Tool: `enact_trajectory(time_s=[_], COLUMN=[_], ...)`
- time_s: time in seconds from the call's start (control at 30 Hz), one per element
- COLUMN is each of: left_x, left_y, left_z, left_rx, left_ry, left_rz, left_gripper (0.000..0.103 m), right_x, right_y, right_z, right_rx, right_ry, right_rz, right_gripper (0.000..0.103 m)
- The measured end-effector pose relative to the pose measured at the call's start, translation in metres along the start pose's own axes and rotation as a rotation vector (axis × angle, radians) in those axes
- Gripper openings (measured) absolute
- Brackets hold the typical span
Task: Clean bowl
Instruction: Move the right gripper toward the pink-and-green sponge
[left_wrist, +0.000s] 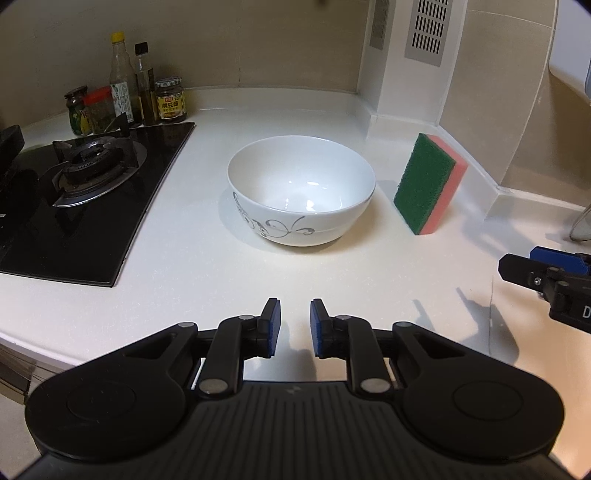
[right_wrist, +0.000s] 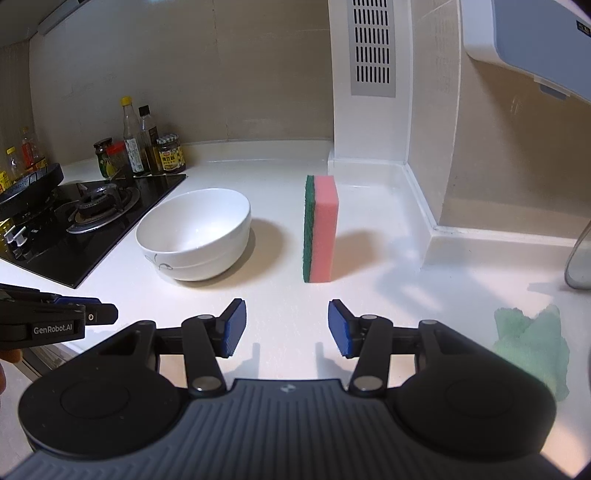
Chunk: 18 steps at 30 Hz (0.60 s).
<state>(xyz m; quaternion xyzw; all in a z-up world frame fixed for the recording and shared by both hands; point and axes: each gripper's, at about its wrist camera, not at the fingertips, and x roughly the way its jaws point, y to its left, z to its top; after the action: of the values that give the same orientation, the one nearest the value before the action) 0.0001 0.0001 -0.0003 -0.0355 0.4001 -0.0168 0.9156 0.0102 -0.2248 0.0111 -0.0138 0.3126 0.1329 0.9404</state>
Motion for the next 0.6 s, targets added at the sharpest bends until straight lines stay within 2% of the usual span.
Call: enact_trajectory(time_s=[0.2,0.6], left_x=[0.001,0.008], left_y=[0.001,-0.012], left_z=[-0.001,0.003], left_rx=[-0.01,0.014], left_ry=[-0.01,0.016], left_rz=[-0.026,-0.002], left_gripper=[0.022,0.022], right_x=[-0.001,0.003], right_y=[0.0,-0.002], right_z=[-0.003,-0.004], right_rx=[0.002,0.015], right_ry=[-0.01,0.026], right_rz=[-0.003,-0.002], right_gripper=[0.045,0.045])
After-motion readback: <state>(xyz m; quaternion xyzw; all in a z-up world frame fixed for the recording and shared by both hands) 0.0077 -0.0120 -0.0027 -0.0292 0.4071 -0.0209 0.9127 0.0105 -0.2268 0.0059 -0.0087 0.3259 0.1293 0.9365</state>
